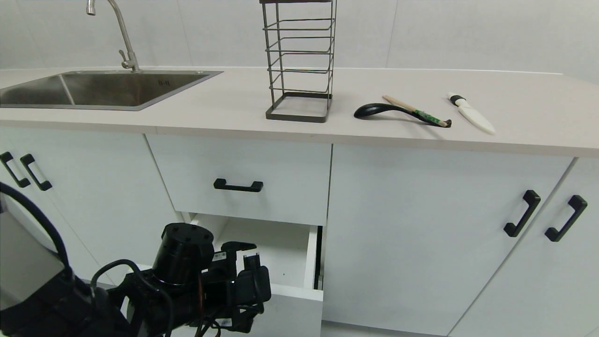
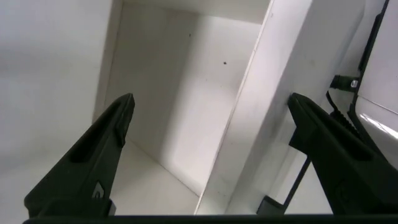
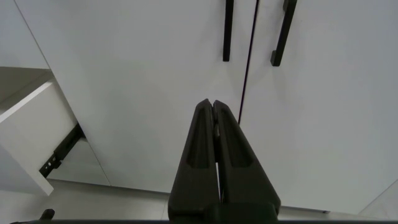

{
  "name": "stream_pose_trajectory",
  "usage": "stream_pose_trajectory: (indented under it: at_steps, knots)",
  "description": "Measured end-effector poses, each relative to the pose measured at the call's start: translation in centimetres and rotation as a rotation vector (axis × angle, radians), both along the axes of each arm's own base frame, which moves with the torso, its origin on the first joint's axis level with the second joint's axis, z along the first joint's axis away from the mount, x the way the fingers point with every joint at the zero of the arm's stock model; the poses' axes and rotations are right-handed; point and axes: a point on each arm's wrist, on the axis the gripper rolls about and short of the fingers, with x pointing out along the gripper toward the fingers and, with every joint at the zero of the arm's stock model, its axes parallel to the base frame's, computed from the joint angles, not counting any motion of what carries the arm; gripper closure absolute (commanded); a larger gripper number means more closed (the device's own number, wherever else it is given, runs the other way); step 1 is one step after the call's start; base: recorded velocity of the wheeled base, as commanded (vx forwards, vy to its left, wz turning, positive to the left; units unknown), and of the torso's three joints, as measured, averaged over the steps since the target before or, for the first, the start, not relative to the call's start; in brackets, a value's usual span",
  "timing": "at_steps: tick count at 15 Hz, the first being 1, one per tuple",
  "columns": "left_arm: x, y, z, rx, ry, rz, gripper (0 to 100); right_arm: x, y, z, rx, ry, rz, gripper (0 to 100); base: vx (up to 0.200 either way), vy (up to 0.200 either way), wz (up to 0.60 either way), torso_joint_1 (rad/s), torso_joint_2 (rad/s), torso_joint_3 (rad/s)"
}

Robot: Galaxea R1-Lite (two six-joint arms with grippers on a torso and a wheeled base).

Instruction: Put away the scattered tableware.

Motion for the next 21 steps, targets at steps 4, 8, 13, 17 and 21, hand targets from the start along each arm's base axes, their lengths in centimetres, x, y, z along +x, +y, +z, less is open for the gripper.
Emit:
stream_pose_trajectory:
  at_steps: [4,8,13,17,21]
  knots:
    - [-1.1,-0.2,-1.2,0.007,0.063,-0.07,0,0.0,0.0,0.0,0.0,0.0,0.0,100,0.0,0.0,0.0,0.0,0.0,0.0]
    - [-3.0,-0.3,-1.5,0.024,0.089,-0.123,0,0.0,0.0,0.0,0.0,0.0,0.0,100,0.0,0.0,0.0,0.0,0.0,0.0]
    - [-4.9,0.8,-0.9,0.028,0.09,-0.138,0,0.0,0.0,0.0,0.0,0.0,0.0,100,0.0,0.0,0.0,0.0,0.0,0.0]
    - [-5.1,0.9,0.4,-0.048,0.043,-0.117,0,0.0,0.0,0.0,0.0,-0.001,0.0,100,0.0,0.0,0.0,0.0,0.0,0.0]
    - [-5.9,0.7,2.6,-0.21,0.039,-0.093,0,0.0,0.0,0.0,0.0,0.0,0.0,100,0.0,0.0,0.0,0.0,0.0,0.0]
